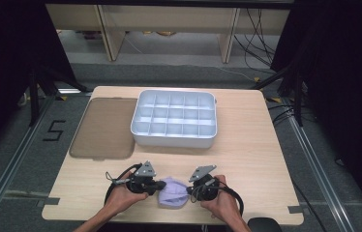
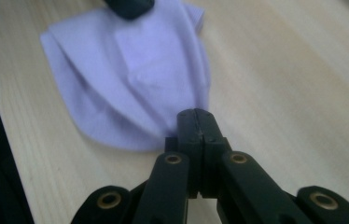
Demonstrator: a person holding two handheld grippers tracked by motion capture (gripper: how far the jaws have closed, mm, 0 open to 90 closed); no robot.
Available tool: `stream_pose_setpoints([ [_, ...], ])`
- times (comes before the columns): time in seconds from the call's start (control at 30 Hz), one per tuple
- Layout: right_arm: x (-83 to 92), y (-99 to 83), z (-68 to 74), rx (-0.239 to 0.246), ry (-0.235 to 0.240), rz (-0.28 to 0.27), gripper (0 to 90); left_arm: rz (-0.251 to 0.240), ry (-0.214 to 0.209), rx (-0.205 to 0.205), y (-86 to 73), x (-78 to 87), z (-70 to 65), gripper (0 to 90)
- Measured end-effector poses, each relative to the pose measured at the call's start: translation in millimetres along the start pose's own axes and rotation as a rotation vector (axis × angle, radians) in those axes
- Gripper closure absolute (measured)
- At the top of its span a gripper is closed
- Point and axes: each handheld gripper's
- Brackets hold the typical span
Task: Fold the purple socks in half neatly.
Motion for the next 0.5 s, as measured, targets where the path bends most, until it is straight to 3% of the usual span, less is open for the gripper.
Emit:
stream_pose_setpoints([
  [0.13, 8.7, 1.2, 3.0, 0.011, -0.039, -0.038, 90.0, 0.001, -0.002, 0.021, -0.3, -0.4, -0.8, 88.4],
  [0.17, 13.1, 4.3, 4.2, 0.02, -0.048, -0.072, 90.0, 0.001, -0.001, 0.022, -0.3, -0.3, -0.9, 88.2],
  [0.2, 21.2, 8.7, 5.9, 0.039, -0.046, -0.118, 90.0, 0.002, -0.001, 0.021, -0.2, -0.3, -0.8, 88.0],
  [0.27, 30.7, 15.6, 8.3, 0.041, -0.05, -0.145, 90.0, 0.002, 0.003, 0.018, 0.1, -0.2, -0.6, 87.9],
  [0.33, 30.5, 20.4, 11.6, 0.044, -0.027, -0.176, 90.0, 0.004, 0.005, 0.017, 0.1, -0.1, -0.4, 87.3],
  [0.37, 26.8, 22.0, 12.5, 0.072, -0.011, -0.183, 90.0, -0.008, 0.005, 0.026, 0.3, -0.2, -1.4, 86.6],
  [0.4, 20.4, 22.3, 17.3, 0.066, 0.007, -0.139, 90.0, -0.011, 0.003, 0.025, 0.5, 0.3, -1.1, 85.2],
  [0.43, 20.4, 22.3, 17.3, 0.066, 0.007, -0.139, 90.0, -0.013, 0.007, 0.006, 1.3, 1.7, 0.2, 85.2],
  [0.5, 8.6, 18.6, 20.3, 0.074, 0.028, -0.097, 90.0, -0.027, 0.011, 0.024, 2.0, 4.9, -0.5, 84.5],
])
Point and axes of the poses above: each handheld gripper's, and its own axes: x roughly backward along the jaws, y roughly out of its top, z roughly to its left
